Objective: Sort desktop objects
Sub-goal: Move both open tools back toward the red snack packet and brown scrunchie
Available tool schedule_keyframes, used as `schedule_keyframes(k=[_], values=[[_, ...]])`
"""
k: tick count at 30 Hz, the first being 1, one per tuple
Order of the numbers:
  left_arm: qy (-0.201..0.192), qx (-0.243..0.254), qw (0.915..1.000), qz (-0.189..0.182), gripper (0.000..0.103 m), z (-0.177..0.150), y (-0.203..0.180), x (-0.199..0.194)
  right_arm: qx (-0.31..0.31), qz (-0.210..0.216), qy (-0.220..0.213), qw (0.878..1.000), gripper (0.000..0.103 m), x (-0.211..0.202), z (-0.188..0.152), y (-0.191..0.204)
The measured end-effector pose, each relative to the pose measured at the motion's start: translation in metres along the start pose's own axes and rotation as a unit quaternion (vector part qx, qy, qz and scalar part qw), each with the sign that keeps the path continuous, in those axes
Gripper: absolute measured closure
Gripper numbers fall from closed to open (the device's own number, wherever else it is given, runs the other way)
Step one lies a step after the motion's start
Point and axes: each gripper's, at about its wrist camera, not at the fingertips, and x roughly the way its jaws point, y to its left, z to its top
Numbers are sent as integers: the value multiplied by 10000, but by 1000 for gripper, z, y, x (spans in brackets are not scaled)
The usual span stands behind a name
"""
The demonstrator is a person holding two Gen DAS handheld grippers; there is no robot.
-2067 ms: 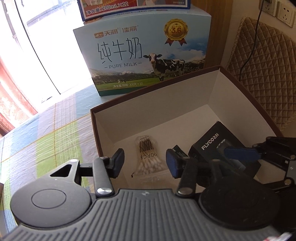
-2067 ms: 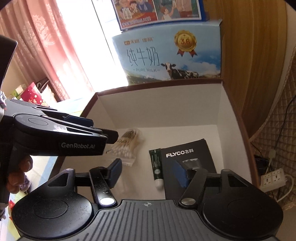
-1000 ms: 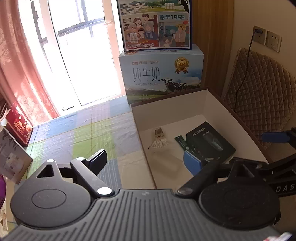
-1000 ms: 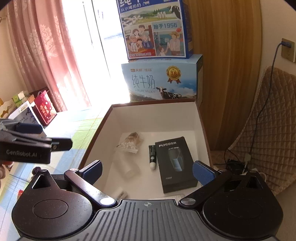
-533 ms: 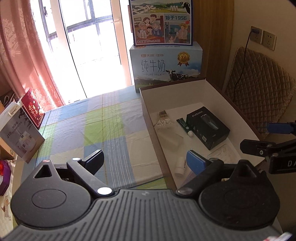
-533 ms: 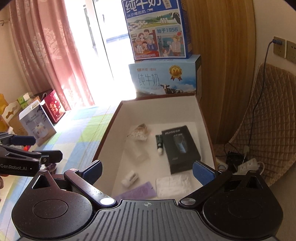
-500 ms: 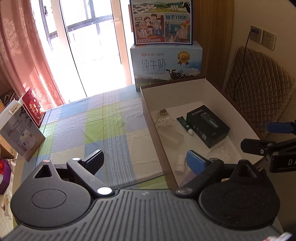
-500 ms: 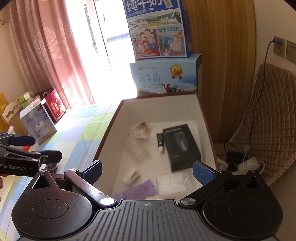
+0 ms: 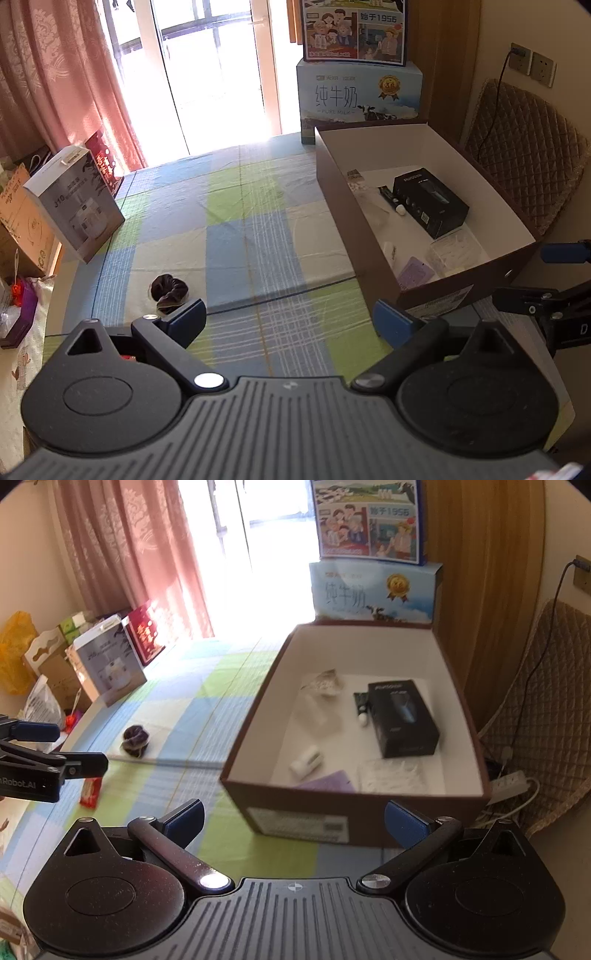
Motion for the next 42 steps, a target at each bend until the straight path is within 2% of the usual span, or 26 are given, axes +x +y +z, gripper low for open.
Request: schedule_keyframes(k=[4,10,21,29,42], values=[[80,-162,9998,81,7,-17,15,-9,-137,75,141,9998,2,5,-9,17],[262,-397,9985,281,7,-41,40,-16,-315,428,432,9977,2,21,-23,45],[651,-801,9928,608,7,-84,82,-21,-705,958,779,9898,2,50,-29,99],[773,-1032,9880,848,7,-101,111,-24,-791,1170,957,9853,2,68,-32,130],[888,-1223,9835,999,7,-117,150,-23,-860,1288,1078,9820,2,97,-29,170]])
